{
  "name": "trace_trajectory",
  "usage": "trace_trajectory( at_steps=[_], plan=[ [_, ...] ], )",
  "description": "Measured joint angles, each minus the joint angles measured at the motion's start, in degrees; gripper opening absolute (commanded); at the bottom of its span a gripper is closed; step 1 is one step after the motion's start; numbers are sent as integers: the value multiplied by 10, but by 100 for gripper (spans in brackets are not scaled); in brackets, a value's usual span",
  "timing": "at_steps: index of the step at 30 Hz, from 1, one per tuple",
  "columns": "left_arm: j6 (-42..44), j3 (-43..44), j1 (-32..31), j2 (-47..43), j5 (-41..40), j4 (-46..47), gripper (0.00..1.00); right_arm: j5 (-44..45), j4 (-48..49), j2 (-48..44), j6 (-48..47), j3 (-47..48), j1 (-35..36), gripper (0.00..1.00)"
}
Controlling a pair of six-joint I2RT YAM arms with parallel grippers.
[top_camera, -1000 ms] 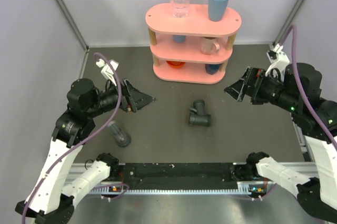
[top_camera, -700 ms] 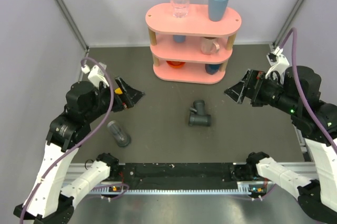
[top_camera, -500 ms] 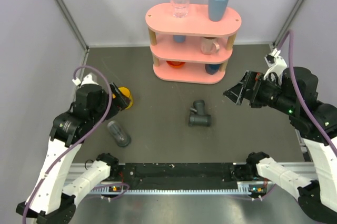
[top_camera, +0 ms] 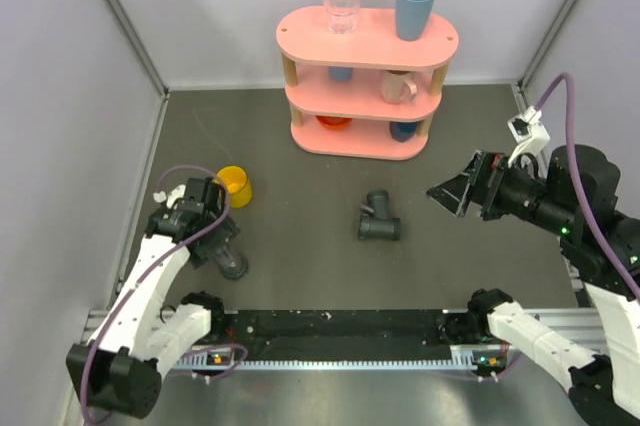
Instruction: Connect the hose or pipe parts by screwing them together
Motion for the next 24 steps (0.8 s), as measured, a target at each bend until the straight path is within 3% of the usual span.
trace_trajectory(
  at_steps=[6,20,21,22,24],
  plan=[
    [2,-4,18,90,-4,34,79,-12,0,-23,0,-8,0,99],
    [3,-59,18,140,12,95,70,-19,-2,-47,-5,-18,0,98],
    [3,-61,18,144,15,100,68,-19,-1,-46,-5,-18,0,98],
    [4,-65,18,148,19,106,57,-19,-2,-45,-5,-18,0,98],
    [5,-75,18,150,26,116,48,-18,-2,-42,-5,-18,0,98]
  ],
)
